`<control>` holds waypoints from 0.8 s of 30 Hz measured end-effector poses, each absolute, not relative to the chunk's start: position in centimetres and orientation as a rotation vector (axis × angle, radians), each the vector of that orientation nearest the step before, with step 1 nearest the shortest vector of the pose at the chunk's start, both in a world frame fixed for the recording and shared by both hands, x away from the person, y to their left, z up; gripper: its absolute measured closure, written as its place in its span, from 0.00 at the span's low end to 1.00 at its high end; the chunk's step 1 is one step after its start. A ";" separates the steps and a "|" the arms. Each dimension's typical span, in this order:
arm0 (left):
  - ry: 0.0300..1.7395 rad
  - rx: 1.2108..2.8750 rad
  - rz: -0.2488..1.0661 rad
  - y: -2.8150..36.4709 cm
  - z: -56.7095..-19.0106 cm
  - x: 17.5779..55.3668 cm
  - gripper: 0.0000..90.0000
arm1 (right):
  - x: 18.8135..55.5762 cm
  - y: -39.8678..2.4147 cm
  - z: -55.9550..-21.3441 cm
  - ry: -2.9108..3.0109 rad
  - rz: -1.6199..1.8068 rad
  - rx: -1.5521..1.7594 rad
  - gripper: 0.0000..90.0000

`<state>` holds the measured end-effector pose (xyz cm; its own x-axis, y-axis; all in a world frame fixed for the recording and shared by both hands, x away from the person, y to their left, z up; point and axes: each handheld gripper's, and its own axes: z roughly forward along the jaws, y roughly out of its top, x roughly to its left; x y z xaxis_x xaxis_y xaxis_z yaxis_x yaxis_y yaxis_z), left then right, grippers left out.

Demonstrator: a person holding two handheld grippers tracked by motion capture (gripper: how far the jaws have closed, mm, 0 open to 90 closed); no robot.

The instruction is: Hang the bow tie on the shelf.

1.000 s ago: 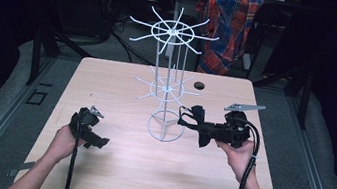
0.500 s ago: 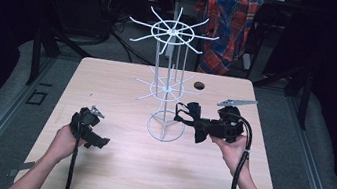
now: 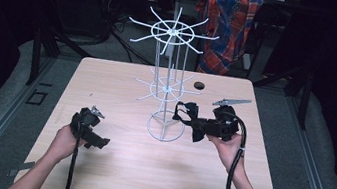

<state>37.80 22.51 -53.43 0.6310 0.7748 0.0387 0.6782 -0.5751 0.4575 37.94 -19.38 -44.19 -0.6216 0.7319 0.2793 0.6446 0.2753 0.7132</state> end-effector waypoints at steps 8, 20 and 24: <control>1.154 2.454 0.328 22.5 -53.5 37.8 0.00 | 38.2 -18.8 -44.5 2.431 1.268 1.287 0.80; 1.153 2.455 0.329 22.5 -53.5 37.8 0.00 | 38.8 -18.1 -44.2 2.424 1.250 1.287 0.80; 1.159 2.455 0.328 22.6 -53.6 37.9 0.00 | 39.1 -17.8 -44.7 2.437 1.241 1.287 0.80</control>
<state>37.85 22.57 -53.61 0.6275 0.7776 0.0390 0.6826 -0.5736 0.4527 39.09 -17.81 -44.67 -0.6315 0.7332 0.2523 0.6354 0.3029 0.7103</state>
